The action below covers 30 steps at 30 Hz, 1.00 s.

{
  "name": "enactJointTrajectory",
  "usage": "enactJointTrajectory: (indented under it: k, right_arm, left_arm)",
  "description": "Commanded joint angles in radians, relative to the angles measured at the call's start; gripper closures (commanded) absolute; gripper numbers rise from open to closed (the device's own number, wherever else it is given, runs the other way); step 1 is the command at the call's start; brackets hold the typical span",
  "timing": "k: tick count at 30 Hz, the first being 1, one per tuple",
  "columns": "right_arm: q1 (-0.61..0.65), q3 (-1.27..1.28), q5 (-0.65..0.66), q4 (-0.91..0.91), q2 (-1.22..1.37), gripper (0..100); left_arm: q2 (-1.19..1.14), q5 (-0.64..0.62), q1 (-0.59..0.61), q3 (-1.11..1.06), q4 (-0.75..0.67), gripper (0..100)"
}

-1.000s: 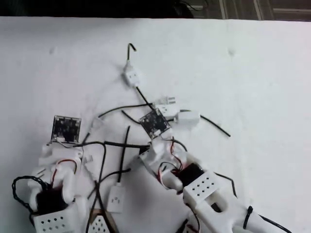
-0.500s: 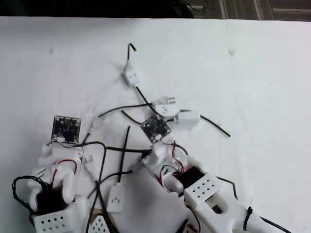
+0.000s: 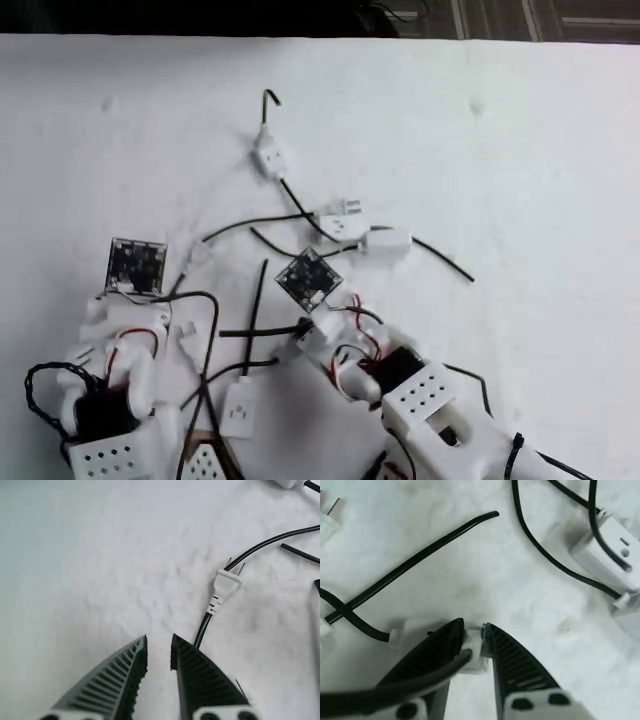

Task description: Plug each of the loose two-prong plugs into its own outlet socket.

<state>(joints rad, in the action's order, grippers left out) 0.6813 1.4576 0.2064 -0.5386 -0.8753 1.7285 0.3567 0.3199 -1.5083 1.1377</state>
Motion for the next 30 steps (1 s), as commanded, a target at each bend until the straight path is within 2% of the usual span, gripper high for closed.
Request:
enactJointTrajectory:
  k: [1, 4, 8, 10, 17, 24, 26, 30]
  right_arm:
    - [-0.005, 0.009, 0.012, -0.030, 0.016, 98.1]
    - [-0.004, 0.003, 0.006, -0.030, 0.007, 96.4]
    - [-0.004, -0.046, 0.005, -0.068, 0.007, 83.7]
    - [-0.004, -0.084, 0.003, -0.124, 0.007, 80.8]
    - [0.004, -0.282, -0.072, -0.332, 0.005, 80.7]
    - [0.035, -0.514, -0.081, -0.588, 0.005, 80.8]
    - [0.031, -0.566, -0.081, -0.645, 0.001, 80.8]
    - [0.033, -0.720, -0.072, -0.806, -0.101, 80.8]
  left_arm:
    - [0.005, 0.008, 0.002, 0.006, 0.003, 90]
    - [0.005, 0.008, 0.001, 0.008, -0.003, 90]
    - [0.005, 0.008, 0.001, 0.014, -0.005, 89]
    - [0.005, 0.008, 0.001, 0.012, -0.005, 89]
    - [0.005, 0.006, -0.012, 0.014, -0.006, 89]
    - [0.005, 0.008, -0.162, 0.051, 0.028, 89]
    - [0.005, 0.008, -0.214, 0.075, 0.052, 86]
    - [0.005, 0.006, -0.332, 0.104, 0.140, 71]
